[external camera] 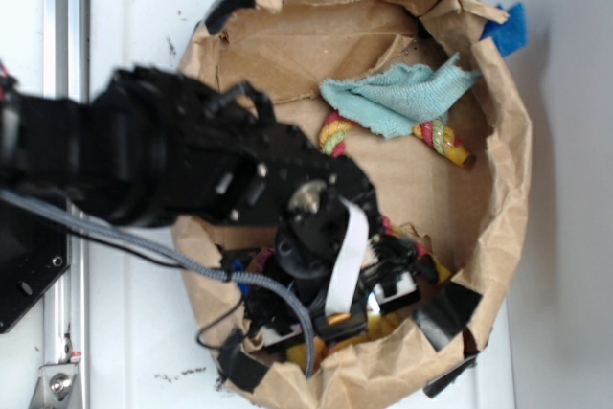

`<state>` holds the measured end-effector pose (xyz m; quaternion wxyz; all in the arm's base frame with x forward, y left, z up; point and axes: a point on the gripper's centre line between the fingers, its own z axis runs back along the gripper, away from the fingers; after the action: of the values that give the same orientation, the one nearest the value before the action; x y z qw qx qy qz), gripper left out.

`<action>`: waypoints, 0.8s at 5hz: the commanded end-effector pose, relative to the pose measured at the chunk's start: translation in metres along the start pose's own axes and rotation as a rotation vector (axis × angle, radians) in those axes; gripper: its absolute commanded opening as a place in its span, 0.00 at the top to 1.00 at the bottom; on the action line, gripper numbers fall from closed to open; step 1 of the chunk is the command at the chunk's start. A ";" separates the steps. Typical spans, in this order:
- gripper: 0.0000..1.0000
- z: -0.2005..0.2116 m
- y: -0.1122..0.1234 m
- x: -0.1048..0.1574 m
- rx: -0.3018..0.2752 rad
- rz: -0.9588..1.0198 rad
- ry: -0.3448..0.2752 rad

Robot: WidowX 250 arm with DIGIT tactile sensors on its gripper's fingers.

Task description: Grab the yellow cloth.

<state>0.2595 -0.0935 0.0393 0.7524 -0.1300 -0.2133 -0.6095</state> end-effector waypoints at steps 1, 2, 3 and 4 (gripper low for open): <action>0.00 -0.014 0.001 0.000 0.006 0.014 0.006; 1.00 -0.010 0.025 -0.006 0.004 0.063 0.002; 1.00 -0.004 0.030 -0.006 0.007 0.120 -0.006; 1.00 0.007 0.033 -0.002 0.045 0.185 -0.004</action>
<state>0.2875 -0.0834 0.0294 0.8043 -0.1496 -0.1923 -0.5420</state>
